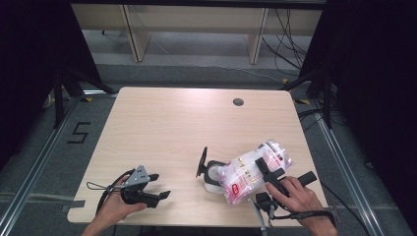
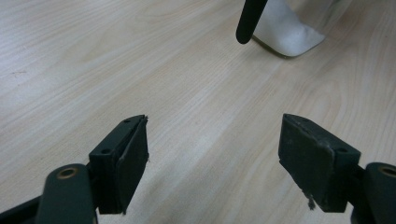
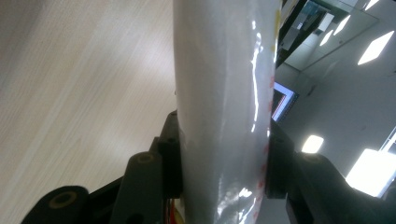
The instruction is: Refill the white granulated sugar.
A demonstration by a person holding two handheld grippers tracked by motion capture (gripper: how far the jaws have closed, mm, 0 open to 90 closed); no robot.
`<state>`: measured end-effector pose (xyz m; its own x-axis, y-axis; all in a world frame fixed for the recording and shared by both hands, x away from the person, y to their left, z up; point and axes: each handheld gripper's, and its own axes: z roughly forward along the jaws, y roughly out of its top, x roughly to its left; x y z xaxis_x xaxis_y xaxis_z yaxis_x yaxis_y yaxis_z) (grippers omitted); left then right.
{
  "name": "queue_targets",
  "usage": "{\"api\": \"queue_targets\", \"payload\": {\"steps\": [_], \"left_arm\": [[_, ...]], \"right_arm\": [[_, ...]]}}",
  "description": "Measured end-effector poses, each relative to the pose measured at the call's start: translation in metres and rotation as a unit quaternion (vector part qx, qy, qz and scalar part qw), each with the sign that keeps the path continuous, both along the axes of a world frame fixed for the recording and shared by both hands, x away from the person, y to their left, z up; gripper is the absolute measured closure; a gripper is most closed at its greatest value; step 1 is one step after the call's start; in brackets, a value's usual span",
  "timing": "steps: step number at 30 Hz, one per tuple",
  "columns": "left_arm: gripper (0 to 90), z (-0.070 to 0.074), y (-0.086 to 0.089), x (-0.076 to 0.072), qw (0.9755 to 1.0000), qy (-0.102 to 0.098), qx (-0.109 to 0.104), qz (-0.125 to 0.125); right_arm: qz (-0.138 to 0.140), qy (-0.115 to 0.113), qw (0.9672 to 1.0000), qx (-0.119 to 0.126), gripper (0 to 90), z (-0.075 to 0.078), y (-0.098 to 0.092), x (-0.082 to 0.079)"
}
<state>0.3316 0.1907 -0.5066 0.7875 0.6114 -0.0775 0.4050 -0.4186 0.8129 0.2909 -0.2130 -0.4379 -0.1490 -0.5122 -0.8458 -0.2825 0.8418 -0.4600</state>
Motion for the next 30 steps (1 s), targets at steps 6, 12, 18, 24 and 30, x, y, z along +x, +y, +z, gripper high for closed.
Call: {"api": "queue_targets", "payload": {"steps": [6,12,18,24,30], "left_arm": [[24.2,-0.0002,-0.0013,-0.0006,1.0,0.0,-0.008,0.003],[24.1,-0.0001,-0.001,-0.0004,1.0,0.0,-0.006,0.003],[24.1,0.0,-0.0003,0.0,1.0,0.0,0.0,-0.001],[24.1,-0.0008,-0.0006,-0.0003,0.9999,0.005,-0.008,0.008],[24.1,-0.0024,-0.0009,0.0002,0.9999,0.01,-0.007,0.007]], "right_arm": [[0.001,0.0,1.0,-0.001,61.3,0.0007,0.0006,0.0007],[0.001,0.002,1.0,0.005,61.3,-0.0002,-0.0002,0.0015],[0.005,0.003,1.0,0.002,61.4,-0.0003,-0.0006,0.0024],[0.013,0.005,0.9999,-0.005,61.5,0.0003,-0.0022,0.0031],[0.013,0.006,0.9998,-0.015,61.9,0.0005,-0.0027,0.0051]]}}
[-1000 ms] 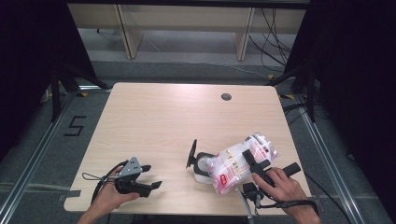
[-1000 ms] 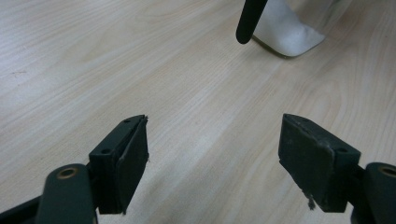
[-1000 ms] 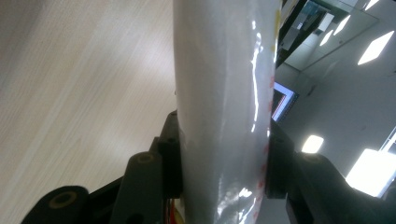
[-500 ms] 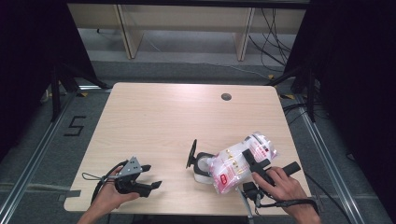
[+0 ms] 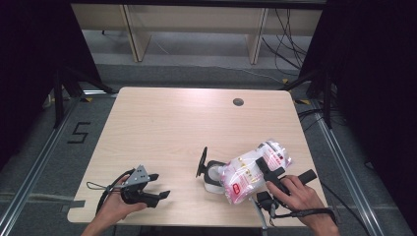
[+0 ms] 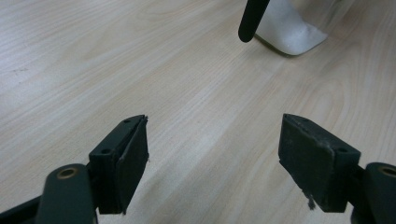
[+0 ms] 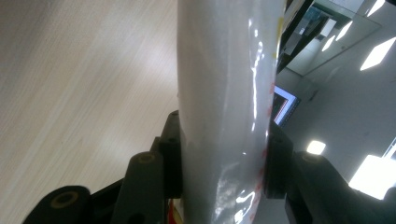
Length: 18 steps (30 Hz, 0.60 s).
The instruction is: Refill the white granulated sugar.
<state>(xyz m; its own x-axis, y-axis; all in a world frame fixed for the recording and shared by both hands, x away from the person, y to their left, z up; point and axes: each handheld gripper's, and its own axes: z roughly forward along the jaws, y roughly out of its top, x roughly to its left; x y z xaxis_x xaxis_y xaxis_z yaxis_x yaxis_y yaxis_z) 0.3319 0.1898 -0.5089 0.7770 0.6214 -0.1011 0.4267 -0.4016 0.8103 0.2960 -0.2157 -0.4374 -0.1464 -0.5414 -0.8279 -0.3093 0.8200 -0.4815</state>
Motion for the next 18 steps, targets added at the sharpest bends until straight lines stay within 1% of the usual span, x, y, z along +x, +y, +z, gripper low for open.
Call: {"api": "queue_targets", "payload": {"steps": [1,2,4,6,7,8,9,10,11,12,14,15,16,17,18], "left_arm": [[24.1,-0.0001,-0.0002,0.0,1.0,0.0,-0.001,0.0],[24.1,0.0,0.0001,0.0001,1.0,-0.001,0.003,0.002],[24.2,-0.0002,0.0001,0.0004,1.0,-0.001,0.003,0.001],[24.2,0.0002,0.0005,0.0004,1.0,0.001,0.005,-0.001],[24.1,-0.0002,0.0002,0.0003,1.0,-0.001,0.001,0.0],[24.1,-0.0001,0.0002,0.0002,1.0,-0.001,0.0,0.001],[24.2,-0.0001,0.0002,0.0001,1.0,-0.001,0.0,0.001],[24.2,-0.0001,0.0004,0.0,1.0,-0.001,0.0,0.001],[24.2,-0.0003,0.0006,0.0,1.0,-0.001,0.0,0.0],[24.2,-0.0001,0.0012,0.0006,1.0,-0.005,0.004,-0.004],[24.1,-0.0002,0.0008,0.001,1.0,-0.002,0.004,-0.004],[24.1,-0.0011,0.0,0.0006,1.0,-0.001,-0.001,-0.001],[24.1,-0.0007,-0.0004,0.0003,1.0,0.003,-0.001,0.001],[24.1,-0.0003,-0.0001,0.0002,1.0,0.001,0.003,-0.001],[24.2,-0.0002,0.0002,0.0004,1.0,-0.001,0.005,-0.002]], "right_arm": [[0.0,0.0,1.0,-0.002,62.0,0.0,0.0001,0.0001],[0.0,0.001,1.0,0.004,62.0,-0.0007,-0.0001,0.0002],[0.002,-0.001,1.0,0.007,62.0,-0.0007,-0.0004,0.0007],[0.003,-0.001,1.0,0.005,62.0,-0.0005,0.0004,0.0016],[0.003,-0.002,1.0,0.005,62.0,-0.0007,0.0007,0.0019],[-0.003,-0.002,0.9999,0.015,62.1,-0.0021,0.001,0.0015],[-0.002,-0.003,1.0,0.007,62.1,-0.0014,0.0014,0.0019],[0.008,-0.006,0.9999,-0.008,62.2,0.0,0.0021,0.0032],[0.011,-0.005,0.9999,-0.012,62.3,0.0001,0.002,0.0034],[0.013,-0.004,0.9998,-0.016,62.4,0.0007,0.0019,0.0035],[0.017,-0.006,0.9996,-0.023,62.5,0.0015,0.0022,0.0038],[0.014,-0.005,0.9997,-0.018,62.5,0.0013,0.002,0.0037],[0.011,-0.005,0.9997,-0.019,62.6,0.002,0.0022,0.0038],[0.012,-0.005,0.9998,-0.015,62.6,0.0018,0.0023,0.0044],[0.019,-0.006,0.9995,-0.024,62.6,0.0028,0.0028,0.0058]]}}
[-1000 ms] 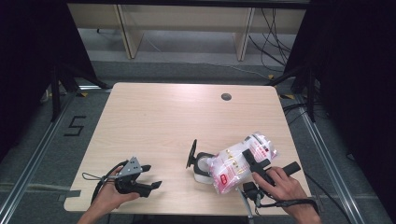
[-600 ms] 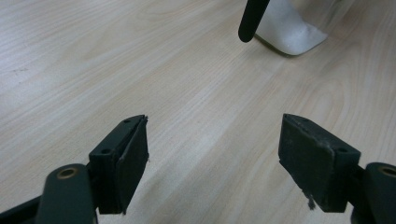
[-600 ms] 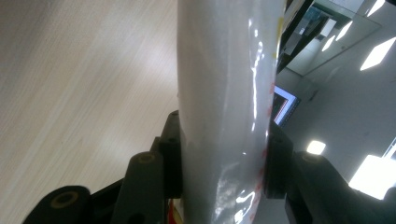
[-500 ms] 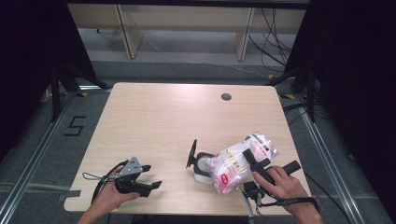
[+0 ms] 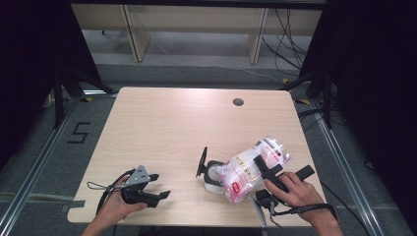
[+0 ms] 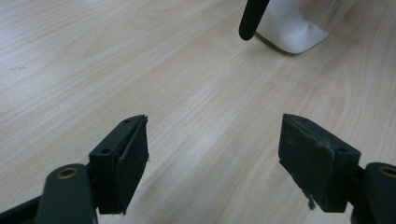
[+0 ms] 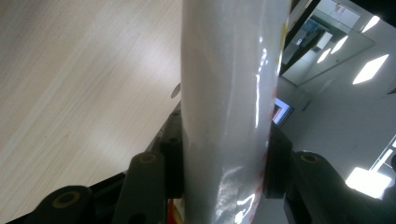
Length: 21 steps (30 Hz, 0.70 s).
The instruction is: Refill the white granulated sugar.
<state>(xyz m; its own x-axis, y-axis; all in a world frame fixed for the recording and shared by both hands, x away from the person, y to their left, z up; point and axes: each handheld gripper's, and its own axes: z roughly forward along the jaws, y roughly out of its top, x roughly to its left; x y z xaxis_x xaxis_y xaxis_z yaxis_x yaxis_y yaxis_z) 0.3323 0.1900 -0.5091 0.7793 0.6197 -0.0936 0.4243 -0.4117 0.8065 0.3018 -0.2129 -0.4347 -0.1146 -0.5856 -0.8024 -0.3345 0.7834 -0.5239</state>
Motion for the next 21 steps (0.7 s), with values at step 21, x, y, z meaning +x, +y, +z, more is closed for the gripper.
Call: {"api": "queue_targets", "payload": {"steps": [21], "left_arm": [[24.2,0.0002,0.0001,-0.0005,1.0,0.0,-0.004,0.002]], "right_arm": [[0.003,-0.011,0.9999,-0.002,63.1,0.0001,0.0026,-0.0007]]}}
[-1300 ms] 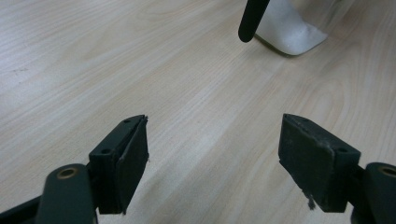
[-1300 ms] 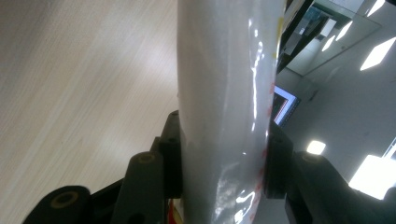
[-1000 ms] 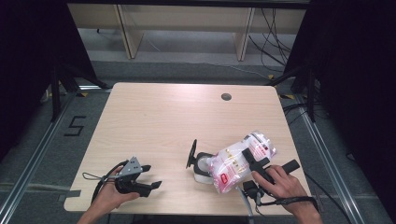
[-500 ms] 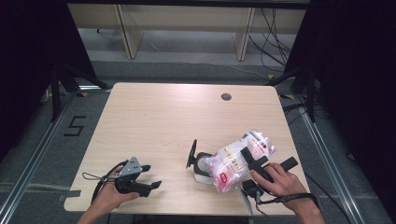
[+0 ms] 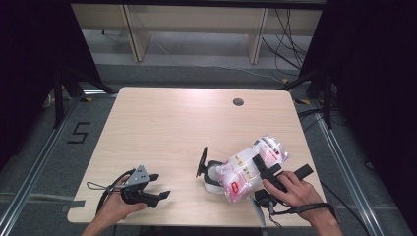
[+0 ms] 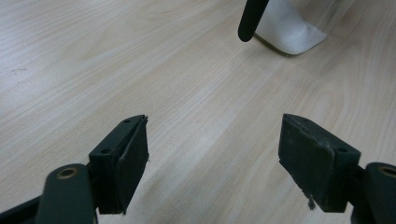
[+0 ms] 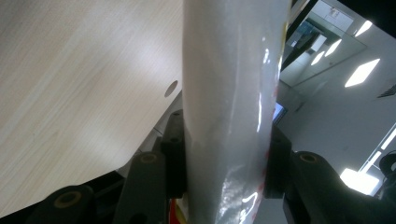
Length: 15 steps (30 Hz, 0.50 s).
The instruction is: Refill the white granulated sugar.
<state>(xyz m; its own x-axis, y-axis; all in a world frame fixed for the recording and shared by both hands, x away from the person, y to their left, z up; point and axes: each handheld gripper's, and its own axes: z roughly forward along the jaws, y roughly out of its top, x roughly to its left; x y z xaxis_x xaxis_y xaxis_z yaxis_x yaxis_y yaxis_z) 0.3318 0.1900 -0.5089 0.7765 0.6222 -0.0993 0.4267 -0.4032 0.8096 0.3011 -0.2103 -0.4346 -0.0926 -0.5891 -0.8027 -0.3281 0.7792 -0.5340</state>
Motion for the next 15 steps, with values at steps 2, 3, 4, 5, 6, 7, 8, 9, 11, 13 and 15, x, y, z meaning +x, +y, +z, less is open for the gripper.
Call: {"api": "queue_targets", "payload": {"steps": [2,3,4,5,6,7,8,9,11,13,15], "left_arm": [[24.1,0.0001,0.0004,0.0004,1.0,0.001,0.002,-0.001],[24.1,-0.0002,0.0005,0.0005,1.0,0.0,0.004,0.0],[24.1,-0.0001,0.0004,0.0004,1.0,0.0,0.004,0.0],[24.1,0.0,0.0003,0.0004,1.0,0.0,0.004,0.0],[24.2,0.0,0.0001,0.0003,1.0,0.001,0.004,0.0],[24.1,-0.0002,-0.0002,0.0002,1.0,0.001,0.003,0.001],[24.1,-0.0002,-0.0001,0.0004,1.0,0.0,0.004,0.0],[24.1,-0.0003,-0.0001,0.0003,1.0,0.0,0.004,0.0],[24.1,-0.0005,0.0,0.0001,1.0,-0.001,0.003,0.0],[24.1,-0.0003,0.0001,0.0003,1.0,-0.002,0.002,0.001],[24.1,0.0,0.0004,0.0005,1.0,0.0,0.005,0.0]], "right_arm": [[0.0,0.0,1.0,0.0,63.2,0.0007,-0.0002,-0.0005],[-0.001,0.003,1.0,0.0,63.2,0.0016,-0.0001,-0.0005],[0.002,0.0,1.0,0.0,63.3,0.0021,-0.0002,-0.0008],[0.002,-0.002,1.0,0.0,63.2,0.0022,-0.0002,-0.001],[0.002,-0.002,1.0,0.002,63.3,0.0022,-0.0001,-0.0008],[0.001,-0.002,1.0,0.002,63.3,0.0024,0.0,-0.0006],[0.001,-0.002,1.0,-0.001,63.3,0.0028,0.0002,-0.0004],[0.004,-0.002,1.0,-0.002,63.3,0.003,0.0006,0.0006],[0.002,-0.003,1.0,0.003,63.4,0.0023,0.0005,0.0015],[0.001,-0.002,1.0,0.003,63.4,0.0024,0.0011,0.0023],[0.002,-0.002,1.0,0.002,63.4,0.0024,0.0015,0.0029]]}}
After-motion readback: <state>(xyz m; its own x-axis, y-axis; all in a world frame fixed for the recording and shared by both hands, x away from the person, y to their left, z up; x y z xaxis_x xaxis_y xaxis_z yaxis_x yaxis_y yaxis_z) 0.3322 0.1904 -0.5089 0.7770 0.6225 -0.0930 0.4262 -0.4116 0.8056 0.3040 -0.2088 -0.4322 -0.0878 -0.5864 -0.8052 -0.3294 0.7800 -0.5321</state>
